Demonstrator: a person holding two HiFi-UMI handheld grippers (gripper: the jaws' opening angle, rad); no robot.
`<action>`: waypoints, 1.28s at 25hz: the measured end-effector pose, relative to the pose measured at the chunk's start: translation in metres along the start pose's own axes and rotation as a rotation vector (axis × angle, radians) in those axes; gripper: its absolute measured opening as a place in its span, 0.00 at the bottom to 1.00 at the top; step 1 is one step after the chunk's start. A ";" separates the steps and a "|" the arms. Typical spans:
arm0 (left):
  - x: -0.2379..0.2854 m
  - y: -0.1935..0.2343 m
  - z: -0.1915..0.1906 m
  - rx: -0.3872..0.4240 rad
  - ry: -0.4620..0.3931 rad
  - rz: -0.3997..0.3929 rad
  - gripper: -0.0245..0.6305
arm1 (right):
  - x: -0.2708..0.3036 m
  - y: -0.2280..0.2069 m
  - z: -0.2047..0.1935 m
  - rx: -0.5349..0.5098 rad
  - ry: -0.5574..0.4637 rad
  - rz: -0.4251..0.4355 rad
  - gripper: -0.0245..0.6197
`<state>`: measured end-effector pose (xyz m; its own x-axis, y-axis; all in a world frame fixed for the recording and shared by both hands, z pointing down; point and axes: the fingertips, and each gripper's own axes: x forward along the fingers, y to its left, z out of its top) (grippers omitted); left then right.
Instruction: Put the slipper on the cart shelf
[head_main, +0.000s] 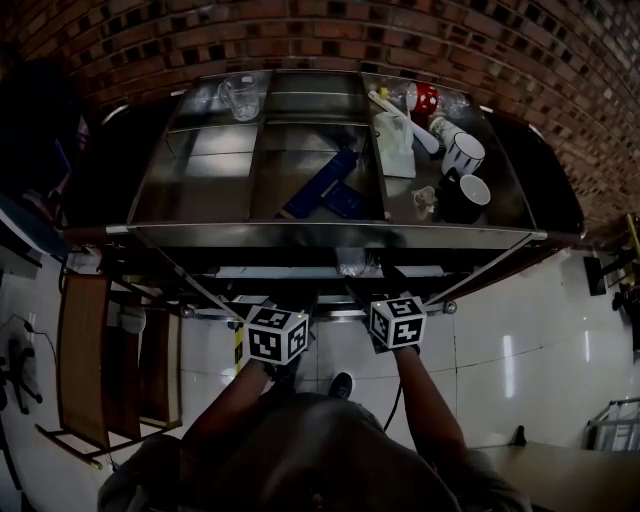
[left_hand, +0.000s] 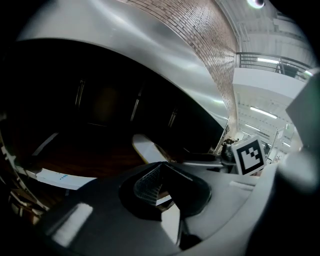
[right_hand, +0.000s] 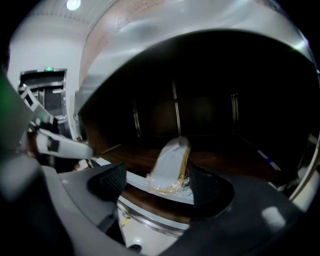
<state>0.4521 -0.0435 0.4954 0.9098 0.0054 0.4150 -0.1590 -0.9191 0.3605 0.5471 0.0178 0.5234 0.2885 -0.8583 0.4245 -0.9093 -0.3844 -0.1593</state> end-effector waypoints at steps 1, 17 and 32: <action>0.001 -0.001 0.001 0.000 -0.004 0.000 0.05 | -0.009 0.002 0.006 0.011 -0.021 0.016 0.53; -0.002 -0.032 0.030 0.059 -0.057 -0.051 0.05 | -0.069 0.052 0.070 0.051 -0.175 0.313 0.04; -0.006 -0.037 0.042 0.068 -0.078 -0.068 0.05 | -0.077 0.048 0.077 0.045 -0.198 0.300 0.04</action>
<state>0.4684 -0.0256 0.4445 0.9452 0.0403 0.3240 -0.0720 -0.9422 0.3274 0.5042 0.0393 0.4143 0.0672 -0.9827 0.1725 -0.9494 -0.1161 -0.2919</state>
